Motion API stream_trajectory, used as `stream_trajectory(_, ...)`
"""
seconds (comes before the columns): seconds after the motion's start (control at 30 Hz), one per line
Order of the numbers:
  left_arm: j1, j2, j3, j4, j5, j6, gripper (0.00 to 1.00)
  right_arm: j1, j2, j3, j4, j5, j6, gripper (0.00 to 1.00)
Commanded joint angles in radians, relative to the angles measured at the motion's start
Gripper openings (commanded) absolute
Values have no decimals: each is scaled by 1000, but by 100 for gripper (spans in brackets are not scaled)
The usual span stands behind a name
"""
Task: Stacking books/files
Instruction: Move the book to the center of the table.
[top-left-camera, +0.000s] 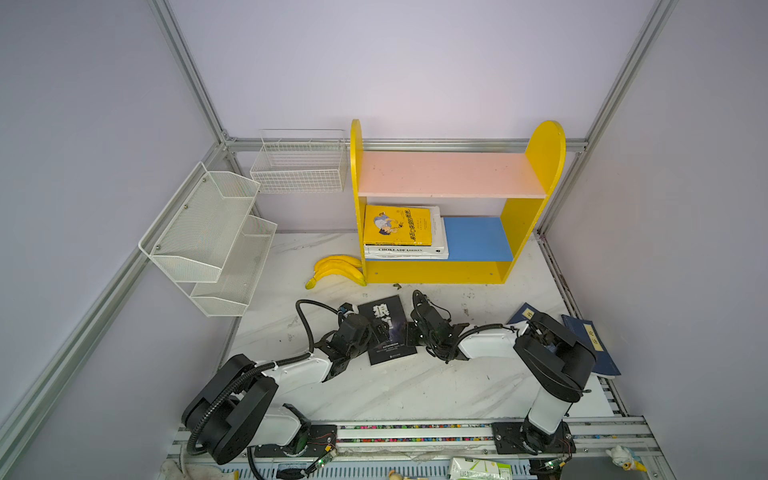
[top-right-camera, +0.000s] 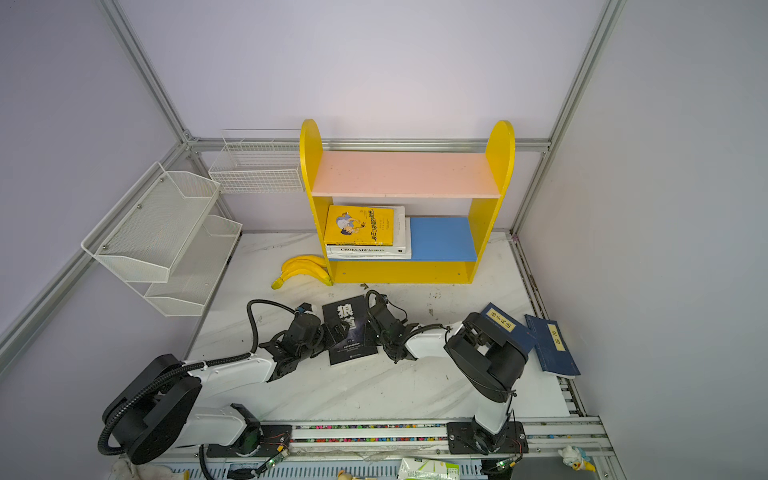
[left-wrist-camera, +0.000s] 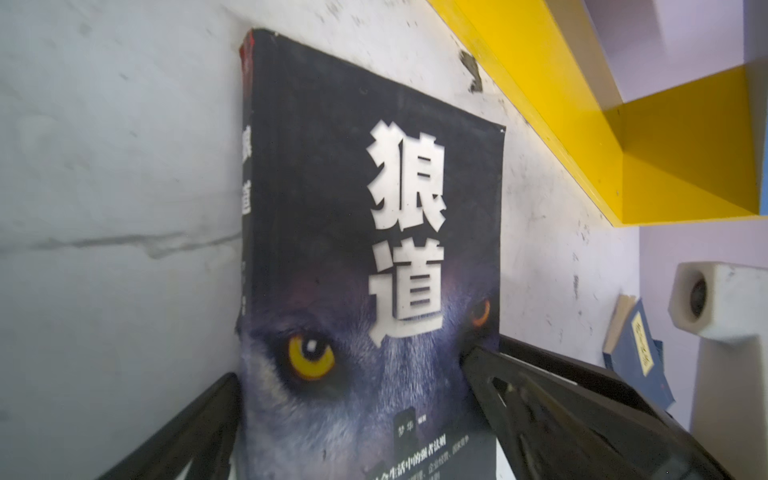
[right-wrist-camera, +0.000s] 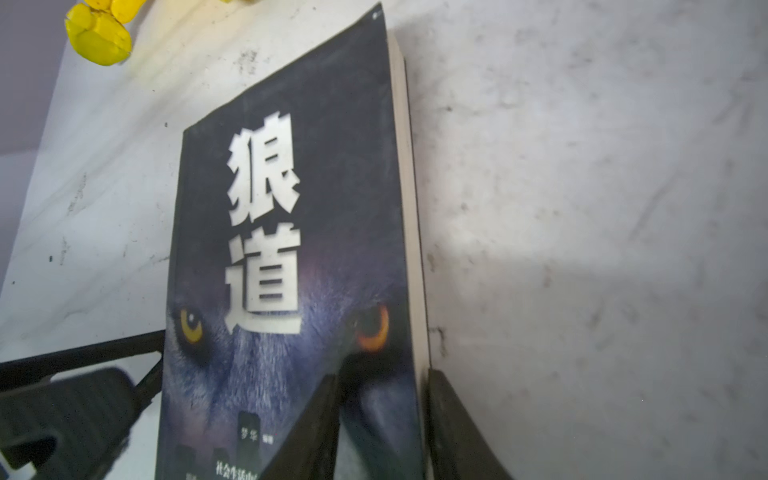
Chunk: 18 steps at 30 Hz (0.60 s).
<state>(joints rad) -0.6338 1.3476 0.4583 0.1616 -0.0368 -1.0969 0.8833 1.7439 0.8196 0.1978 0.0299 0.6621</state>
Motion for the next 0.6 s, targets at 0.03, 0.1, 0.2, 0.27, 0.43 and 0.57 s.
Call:
stream_trajectory(0.03, -17, -3, 21, -138, 33, -35, 98, 5, -26, 21, -95, 90, 9, 47)
stream_trajectory(0.1, -18, -12, 24, -192, -5, -30, 98, 1, -17, 34, -87, 99, 11, 50)
stream_trajectory(0.2, -17, -18, 19, -229, -37, -30, 98, 2, 5, 63, -99, 118, 14, 53)
stream_trajectory(0.27, -17, -16, 19, -243, -48, -30, 98, 0, 9, 71, -106, 132, 12, 54)
stream_trajectory(0.43, -17, 18, 25, -224, -44, -20, 97, -9, 14, 75, -113, 183, 27, 46)
stream_trajectory(0.57, -18, 53, 31, -198, -37, -21, 97, -21, 43, 71, -112, 212, 31, 36)
